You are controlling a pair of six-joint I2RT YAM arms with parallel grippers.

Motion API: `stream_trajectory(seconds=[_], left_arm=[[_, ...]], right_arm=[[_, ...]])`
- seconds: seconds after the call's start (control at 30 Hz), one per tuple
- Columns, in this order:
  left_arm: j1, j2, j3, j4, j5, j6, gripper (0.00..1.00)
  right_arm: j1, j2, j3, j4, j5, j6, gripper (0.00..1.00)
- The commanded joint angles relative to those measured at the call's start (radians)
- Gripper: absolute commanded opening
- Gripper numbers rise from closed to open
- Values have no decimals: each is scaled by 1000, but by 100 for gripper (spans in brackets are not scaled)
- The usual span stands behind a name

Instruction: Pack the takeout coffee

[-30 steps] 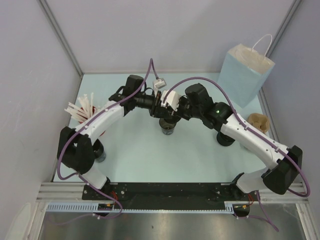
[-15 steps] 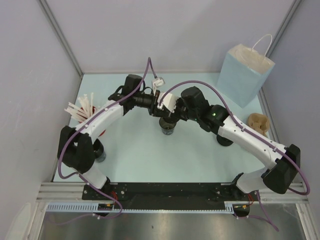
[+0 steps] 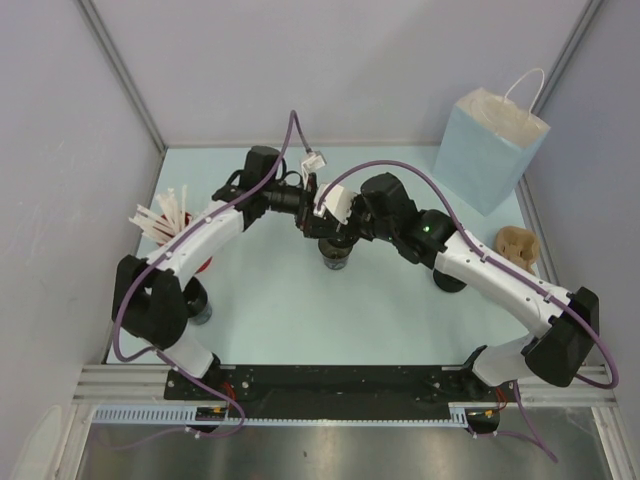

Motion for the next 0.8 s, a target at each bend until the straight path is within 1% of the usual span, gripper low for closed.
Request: stream_trajectory(seconds=[0.0, 0.17, 0.23, 0.27, 0.33, 0.37, 0.4, 0.47, 0.6, 0.63, 0.7, 0.77], left_arm=[[37, -86, 4, 34, -19, 12, 99], [115, -138, -2, 8, -130, 68, 99], [152, -168, -10, 2, -179, 121, 99], [160, -177, -15, -3, -242, 143, 99], [177, -195, -36, -1, -305, 204, 100], [178, -209, -44, 0, -351, 224, 99], [183, -215, -64, 8, -367, 242, 100], [200, -238, -87, 25, -376, 255, 100], [214, -289, -149, 83, -388, 258, 99], [217, -303, -162, 98, -390, 255, 99], [217, -342, -203, 141, -396, 256, 99], [217, -359, -229, 157, -397, 259, 99]], right_arm=[[6, -20, 1, 5, -17, 24, 0], [-15, -19, 18, -41, -28, 55, 0], [-30, -3, 35, -70, -65, 76, 0], [-44, 27, 69, -123, -80, 102, 0], [-79, 75, 125, -191, -128, 125, 0], [-89, 99, 196, -270, -141, 150, 0], [-116, 163, 236, -312, -179, 164, 0], [-138, 224, 309, -411, -230, 185, 0], [-167, 345, 480, -511, -240, 222, 0], [-178, 401, 506, -531, -241, 227, 0], [-190, 455, 584, -596, -263, 248, 0], [-195, 521, 624, -654, -286, 251, 0]])
